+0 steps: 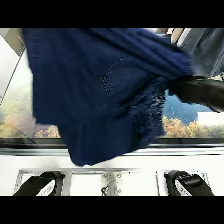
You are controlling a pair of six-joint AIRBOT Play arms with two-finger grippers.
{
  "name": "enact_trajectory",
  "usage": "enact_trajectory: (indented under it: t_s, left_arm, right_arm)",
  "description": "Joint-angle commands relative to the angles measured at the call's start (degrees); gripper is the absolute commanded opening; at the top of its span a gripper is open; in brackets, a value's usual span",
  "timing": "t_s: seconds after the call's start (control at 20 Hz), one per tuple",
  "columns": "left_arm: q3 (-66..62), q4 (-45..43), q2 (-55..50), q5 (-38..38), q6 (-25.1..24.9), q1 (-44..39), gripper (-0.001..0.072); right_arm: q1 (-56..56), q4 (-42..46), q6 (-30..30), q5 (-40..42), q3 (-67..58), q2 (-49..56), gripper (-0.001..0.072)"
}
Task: Fold the clothes and pants, and hang the long-sleeved shirts on hangers.
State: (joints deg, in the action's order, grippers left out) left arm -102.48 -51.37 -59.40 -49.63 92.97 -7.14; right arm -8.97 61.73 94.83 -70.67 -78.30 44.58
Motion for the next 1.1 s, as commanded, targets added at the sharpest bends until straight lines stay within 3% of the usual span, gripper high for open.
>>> enact_trajectory:
  t_s: [0.0, 0.3, 0.55, 0.75, 0.85, 1.05]
  left_arm:
    - [-0.24, 0.13, -14.47, -0.07, 0.00, 0.00, 0.0016]
    - [-0.24, 0.57, -32.26, -0.20, 0.48, -0.02, 0.0016]
    - [-0.22, -0.09, -35.36, -5.60, 0.50, 0.00, 0.0016]
    - [5.22, -2.29, -30.77, -12.46, 0.09, -0.13, 0.0015]
    - [14.82, -9.22, -24.48, -10.64, 0.76, -1.90, 0.0015]
    - [36.11, -10.60, -13.31, -6.78, 0.70, -4.92, 0.0016]
  right_arm:
    - [-0.04, 2.40, 1.40, -4.31, 0.07, 12.83, 0.0054]
    - [0.02, 15.91, -5.60, 4.87, 0.04, 33.68, 0.0055]
    - [0.07, 18.51, -5.73, 12.37, -0.22, 36.52, 0.0055]
    - [0.07, 26.64, -5.70, 9.79, 0.09, 33.53, 0.0054]
    - [0.00, 27.41, -5.73, 9.57, 2.05, 31.32, 0.0054]
    - [-0.11, 27.63, -5.68, 8.96, 11.69, 26.43, 0.0054]
